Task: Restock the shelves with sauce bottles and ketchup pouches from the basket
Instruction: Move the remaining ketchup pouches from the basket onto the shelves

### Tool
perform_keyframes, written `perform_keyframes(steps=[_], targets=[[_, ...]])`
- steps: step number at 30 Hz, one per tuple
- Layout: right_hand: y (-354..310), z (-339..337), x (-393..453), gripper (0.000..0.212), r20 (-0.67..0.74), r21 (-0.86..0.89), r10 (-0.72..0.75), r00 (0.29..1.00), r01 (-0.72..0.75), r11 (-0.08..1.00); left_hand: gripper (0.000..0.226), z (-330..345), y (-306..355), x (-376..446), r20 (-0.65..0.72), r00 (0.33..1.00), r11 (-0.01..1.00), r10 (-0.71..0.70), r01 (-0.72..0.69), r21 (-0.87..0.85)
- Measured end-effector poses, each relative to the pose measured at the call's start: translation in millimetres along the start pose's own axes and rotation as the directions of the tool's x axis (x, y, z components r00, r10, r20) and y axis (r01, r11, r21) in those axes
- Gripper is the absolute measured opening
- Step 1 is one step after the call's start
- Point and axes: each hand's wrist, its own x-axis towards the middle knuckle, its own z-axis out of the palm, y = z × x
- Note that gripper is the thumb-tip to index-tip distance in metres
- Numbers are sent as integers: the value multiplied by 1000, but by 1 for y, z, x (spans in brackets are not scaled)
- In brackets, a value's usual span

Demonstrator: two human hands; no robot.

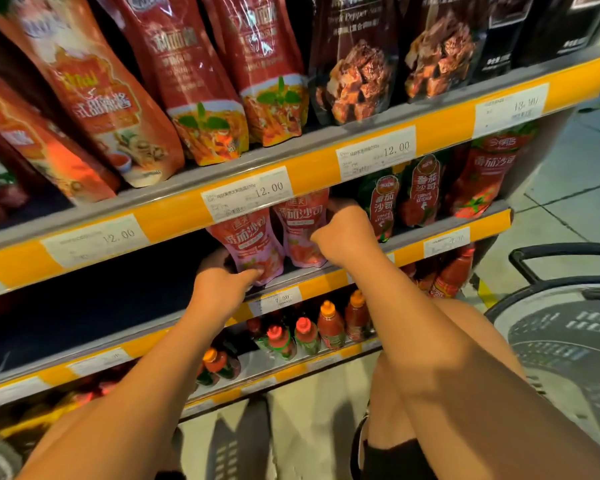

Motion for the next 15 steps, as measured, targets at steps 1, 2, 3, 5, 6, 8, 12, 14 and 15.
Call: perform_keyframes(steps=[1,2,3,5,6,8,12,14,15], targets=[[0,-1,0,28,-12,-9,-10,1000,9,1000,39,1,-1,0,-1,1000,1000,-5,5,9],[1,-1,1,24,-24,-22,-13,1000,12,1000,37,1,-2,1,-4,1000,1000,-17,17,15],[1,0,2,20,-39,-39,-14,999,12,999,35,2,-3,2,-11,999,999,-38,38,18],[2,1,6,19,-50,-62,-15,999,12,998,36,4,-3,3,-7,997,997,-72,72,37],[3,1,8,20,-45,-69,-18,999,15,997,36,4,-2,4,15,998,997,-63,63,40],[4,3,12,19,-33,-82,-27,999,24,996,42,6,0,5,50,999,1000,-16,16,3],[6,10,18,14,27,-205,-8,1000,13,979,47,12,-1,10,64,994,990,89,-81,-117],[7,13,22,15,27,-216,-7,1000,13,976,46,14,-3,13,68,992,983,104,-92,-158],[7,15,25,25,14,-210,-36,999,38,977,46,16,-4,15,69,991,981,111,-99,-167]])
